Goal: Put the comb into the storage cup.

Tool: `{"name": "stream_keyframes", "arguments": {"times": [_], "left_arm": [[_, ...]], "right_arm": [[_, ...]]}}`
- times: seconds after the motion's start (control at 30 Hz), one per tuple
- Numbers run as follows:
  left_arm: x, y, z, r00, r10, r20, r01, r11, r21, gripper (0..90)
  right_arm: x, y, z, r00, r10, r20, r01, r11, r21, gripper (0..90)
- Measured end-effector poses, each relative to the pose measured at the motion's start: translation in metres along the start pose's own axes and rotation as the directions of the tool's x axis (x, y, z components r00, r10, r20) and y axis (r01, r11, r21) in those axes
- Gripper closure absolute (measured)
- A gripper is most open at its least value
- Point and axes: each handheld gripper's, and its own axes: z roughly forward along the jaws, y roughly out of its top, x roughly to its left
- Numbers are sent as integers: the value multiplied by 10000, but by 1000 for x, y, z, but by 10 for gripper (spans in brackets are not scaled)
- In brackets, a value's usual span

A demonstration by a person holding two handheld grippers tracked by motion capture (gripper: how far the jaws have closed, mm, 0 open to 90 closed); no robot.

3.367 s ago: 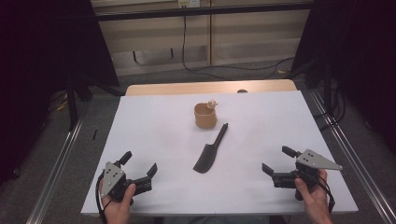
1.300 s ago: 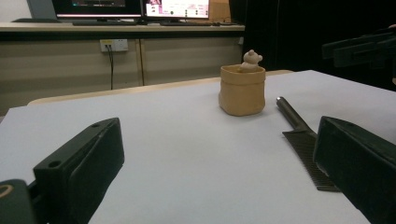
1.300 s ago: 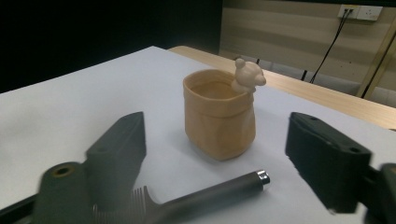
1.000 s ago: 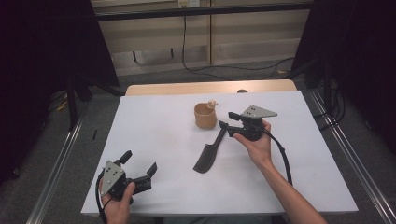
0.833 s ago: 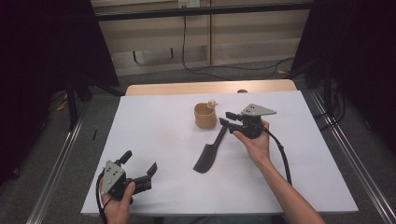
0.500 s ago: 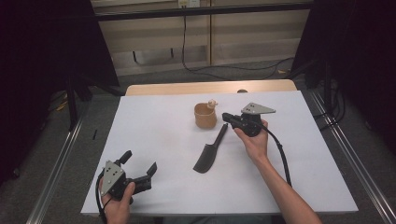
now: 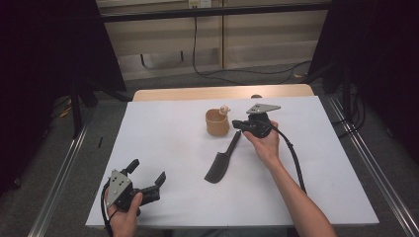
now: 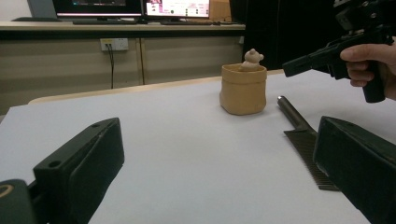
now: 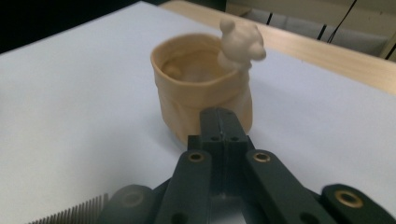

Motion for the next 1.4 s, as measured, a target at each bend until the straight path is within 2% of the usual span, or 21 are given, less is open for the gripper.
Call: {"name": "stream_keyframes", "arguments": {"times": [0.2,0.3,0.37,0.4,0.57,0.83,1.07,1.2,1.4], "left_arm": [[-1,0,0,10000,-15,3,15,10000,-41,19],[-1,0,1,10000,62,0,-62,10000,49,19],[-1,0,1,10000,65,-7,-65,10000,46,19],[-1,0,1,10000,48,-10,-48,10000,47,19],[-1,-1,2,10000,-10,9,9,10000,68,19],[-1,-1,2,10000,5,25,-5,9999,112,19],[0,-1,2,9999,76,-78,-75,9999,145,19],[0,-1,2,10000,30,-65,-30,9999,101,19],[0,-1,2,10000,6,-66,-5,10000,88,19]], "right_arm": [[-5,1,9,10000,22,-32,-19,9960,890,900],[-7,2,14,9999,-4,-130,23,9894,1450,900],[-7,3,15,10000,-31,-94,45,9882,1528,900],[-9,3,17,10000,-48,-54,57,9837,1796,900],[-13,5,20,9998,-97,173,59,9777,2101,900],[-17,6,27,9996,-180,211,119,9659,2587,900],[-20,4,31,9999,26,121,-59,9601,2795,900],[-20,1,34,9998,-50,184,-8,9536,3010,900],[-20,1,33,9996,-129,248,47,9516,3072,900]]}}
